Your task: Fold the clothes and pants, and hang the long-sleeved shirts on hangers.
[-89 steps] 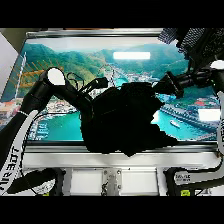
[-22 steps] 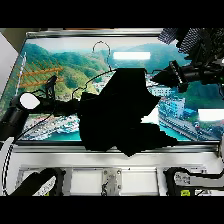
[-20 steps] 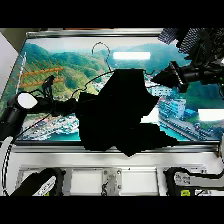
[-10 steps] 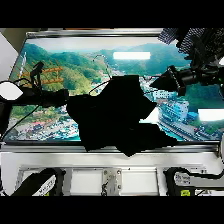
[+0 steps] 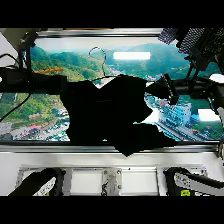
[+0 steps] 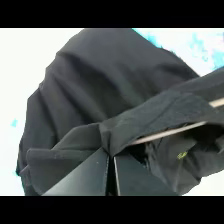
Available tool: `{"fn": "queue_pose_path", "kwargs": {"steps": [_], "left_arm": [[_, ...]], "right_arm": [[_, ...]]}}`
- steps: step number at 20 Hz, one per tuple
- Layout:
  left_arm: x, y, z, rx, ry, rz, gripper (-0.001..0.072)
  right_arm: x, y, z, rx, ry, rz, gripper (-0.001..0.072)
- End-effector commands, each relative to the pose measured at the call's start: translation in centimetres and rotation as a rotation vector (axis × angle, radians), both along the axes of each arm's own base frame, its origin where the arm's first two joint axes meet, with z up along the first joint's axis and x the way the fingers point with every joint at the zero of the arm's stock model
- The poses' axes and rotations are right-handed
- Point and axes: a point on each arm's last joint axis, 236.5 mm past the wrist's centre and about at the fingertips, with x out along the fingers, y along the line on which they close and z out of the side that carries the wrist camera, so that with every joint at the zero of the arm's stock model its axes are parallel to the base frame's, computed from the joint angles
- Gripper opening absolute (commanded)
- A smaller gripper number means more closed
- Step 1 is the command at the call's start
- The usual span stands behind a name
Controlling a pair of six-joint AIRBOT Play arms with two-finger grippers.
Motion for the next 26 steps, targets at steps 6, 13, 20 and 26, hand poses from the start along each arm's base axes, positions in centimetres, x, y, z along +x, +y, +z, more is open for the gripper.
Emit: {"fn": "queue_pose_path", "kwargs": {"steps": [6,13,20,26], "left_arm": [[-1.9,-2.8,8.3,0.013,-0.198,-0.078,0.0007],[-2.3,-3.0,9.4,-0.001,-0.216,-0.084,0.0008],[-3.2,-2.5,9.9,0.015,-0.232,-0.097,0.0542],[-3.7,1.1,14.5,0.025,-0.417,0.037,0.0539]], "right_arm": [[-0.2,4.7,3.0,0.103,-0.051,-0.059,0.0001],[-0.8,6.1,4.5,0.164,0.035,-0.042,0.0008],[0.0,5.8,5.8,0.216,0.058,-0.076,0.0004],[2.1,5.3,6.1,0.209,0.071,-0.184,0.0003]]}}
